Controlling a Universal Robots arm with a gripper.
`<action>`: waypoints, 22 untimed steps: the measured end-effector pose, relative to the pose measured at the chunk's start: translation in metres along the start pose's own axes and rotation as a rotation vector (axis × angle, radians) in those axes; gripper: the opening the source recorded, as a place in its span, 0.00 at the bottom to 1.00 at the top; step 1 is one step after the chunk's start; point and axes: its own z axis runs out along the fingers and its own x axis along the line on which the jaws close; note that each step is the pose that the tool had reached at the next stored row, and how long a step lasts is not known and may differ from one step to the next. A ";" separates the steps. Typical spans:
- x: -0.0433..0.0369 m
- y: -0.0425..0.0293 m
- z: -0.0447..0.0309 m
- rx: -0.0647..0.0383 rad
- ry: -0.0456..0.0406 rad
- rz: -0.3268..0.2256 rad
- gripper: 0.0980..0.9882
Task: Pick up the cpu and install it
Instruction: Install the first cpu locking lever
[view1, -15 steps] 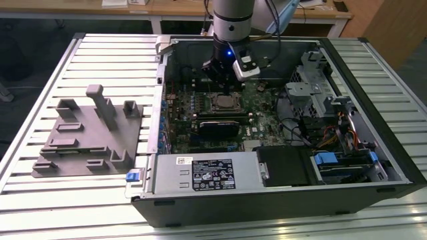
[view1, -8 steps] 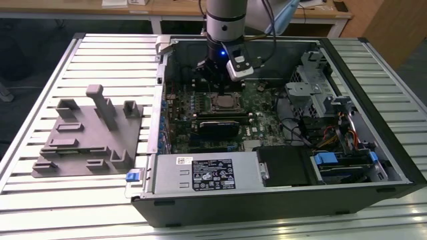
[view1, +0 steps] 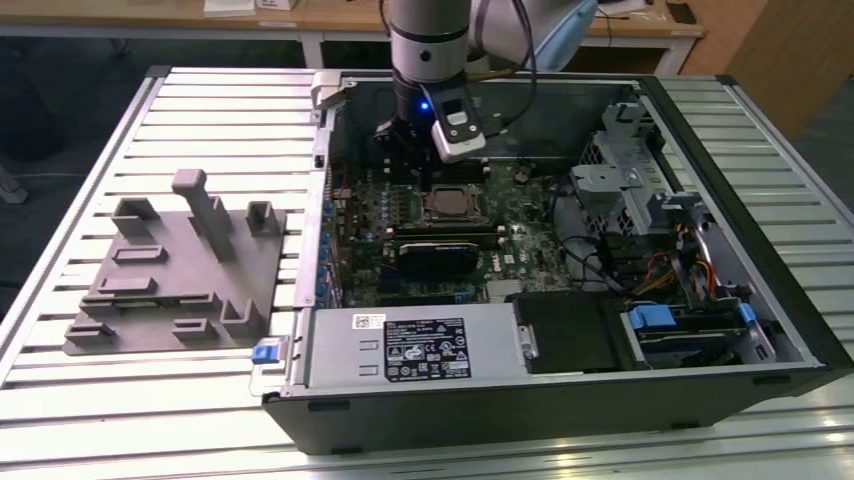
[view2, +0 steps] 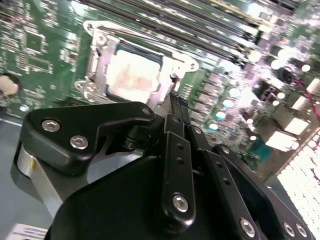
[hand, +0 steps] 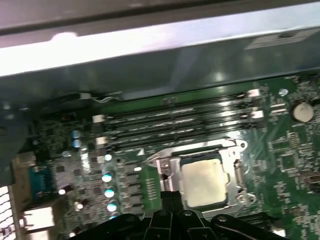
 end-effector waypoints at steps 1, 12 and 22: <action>0.0027 -0.0005 -0.0001 0.000 0.0000 0.000 0.01; 0.0202 -0.0038 -0.0008 -0.006 0.0011 0.000 0.01; 0.0212 -0.0038 -0.0087 -0.025 0.0027 0.001 0.01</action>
